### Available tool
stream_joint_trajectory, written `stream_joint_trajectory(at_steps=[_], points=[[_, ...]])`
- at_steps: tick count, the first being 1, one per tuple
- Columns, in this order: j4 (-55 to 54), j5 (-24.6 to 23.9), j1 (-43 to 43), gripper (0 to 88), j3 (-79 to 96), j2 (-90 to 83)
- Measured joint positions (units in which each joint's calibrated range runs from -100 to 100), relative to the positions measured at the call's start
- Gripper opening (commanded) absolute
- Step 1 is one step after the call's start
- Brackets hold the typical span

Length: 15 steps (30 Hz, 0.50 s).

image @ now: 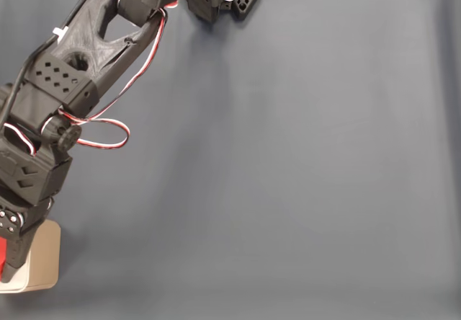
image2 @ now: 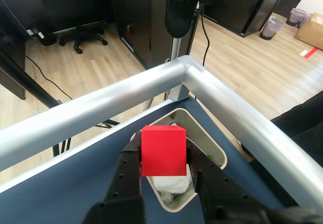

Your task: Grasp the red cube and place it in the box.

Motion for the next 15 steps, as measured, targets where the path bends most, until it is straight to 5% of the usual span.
stream_joint_trajectory(at_steps=[15], points=[[-0.72,0.0,1.85,1.5,0.0,0.69]])
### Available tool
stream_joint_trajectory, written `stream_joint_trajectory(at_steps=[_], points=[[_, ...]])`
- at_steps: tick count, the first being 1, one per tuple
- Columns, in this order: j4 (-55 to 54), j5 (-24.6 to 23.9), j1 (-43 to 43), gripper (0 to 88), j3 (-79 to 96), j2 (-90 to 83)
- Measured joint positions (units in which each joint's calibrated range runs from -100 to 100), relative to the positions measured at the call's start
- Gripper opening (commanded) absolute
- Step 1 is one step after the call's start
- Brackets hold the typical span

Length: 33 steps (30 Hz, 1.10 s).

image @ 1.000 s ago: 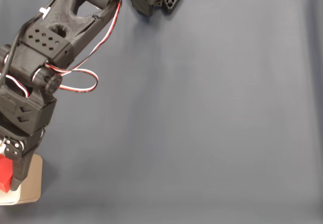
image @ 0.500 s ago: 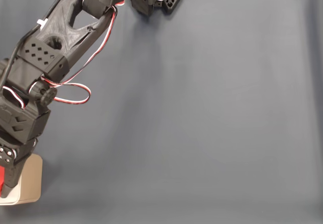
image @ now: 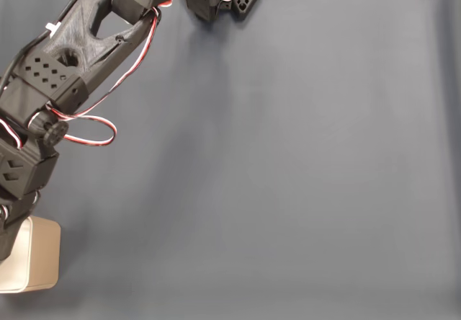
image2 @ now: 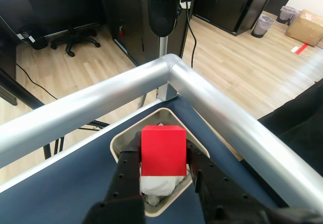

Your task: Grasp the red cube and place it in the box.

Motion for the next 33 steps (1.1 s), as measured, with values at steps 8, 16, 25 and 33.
stream_joint_trajectory(at_steps=[8,16,25,33], points=[[0.0,0.0,0.0,6.4,0.0,0.0],[0.16,-0.68,-0.07,44.6,0.0,0.0],[2.7,-1.07,-0.15,50.0,0.0,-0.17],[2.86,-1.17,-0.15,50.2,0.0,-0.17]])
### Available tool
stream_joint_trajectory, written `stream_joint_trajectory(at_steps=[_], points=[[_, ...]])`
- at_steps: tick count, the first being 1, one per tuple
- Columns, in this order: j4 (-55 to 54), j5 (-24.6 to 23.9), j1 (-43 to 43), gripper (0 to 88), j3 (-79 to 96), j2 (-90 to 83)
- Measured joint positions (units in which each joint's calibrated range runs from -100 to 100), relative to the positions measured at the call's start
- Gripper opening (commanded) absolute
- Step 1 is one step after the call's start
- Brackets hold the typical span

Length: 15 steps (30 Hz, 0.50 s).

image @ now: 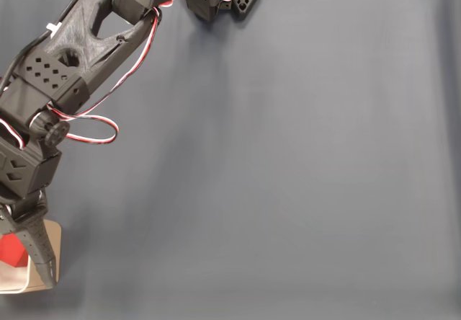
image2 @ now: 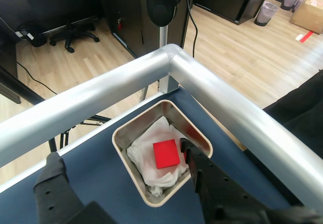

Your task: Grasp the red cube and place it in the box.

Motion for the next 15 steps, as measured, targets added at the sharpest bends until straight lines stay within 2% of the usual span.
stream_joint_trajectory(at_steps=[9,11,15], points=[[0.0,-0.44,0.07,49.2,0.0,-1.04],[0.0,-0.88,0.07,44.6,0.0,-1.56],[0.0,-1.42,0.07,29.8,0.72,-3.13]])
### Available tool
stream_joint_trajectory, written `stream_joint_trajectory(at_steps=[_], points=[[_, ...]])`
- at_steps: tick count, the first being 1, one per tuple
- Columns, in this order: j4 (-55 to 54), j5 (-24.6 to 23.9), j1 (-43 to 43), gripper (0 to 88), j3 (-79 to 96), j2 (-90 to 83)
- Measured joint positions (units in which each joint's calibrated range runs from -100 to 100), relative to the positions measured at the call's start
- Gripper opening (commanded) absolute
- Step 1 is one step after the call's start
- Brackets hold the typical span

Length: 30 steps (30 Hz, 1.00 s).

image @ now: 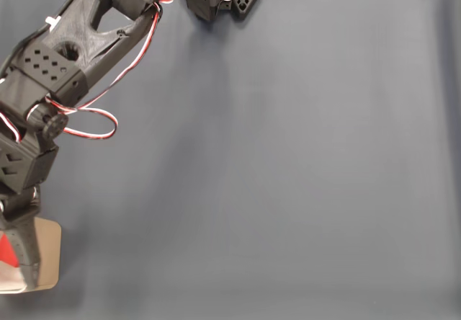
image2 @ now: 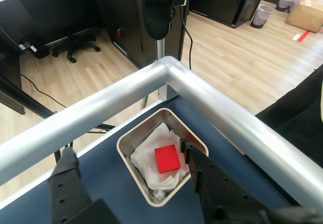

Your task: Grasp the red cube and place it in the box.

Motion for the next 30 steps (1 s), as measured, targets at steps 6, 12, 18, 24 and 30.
stream_joint_trajectory(at_steps=[6,12,18,24,30], points=[[-1.11,-0.59,0.0,6.1,8.77,-6.34],[-2.23,-0.88,-2.0,0.0,21.7,-17.46],[-2.23,-1.66,-6.53,0.0,35.62,-30.31],[-2.23,-1.76,-12.46,0.0,50.9,-44.98],[-3.9,-1.76,-18.77,0.0,69.53,-60.44]])
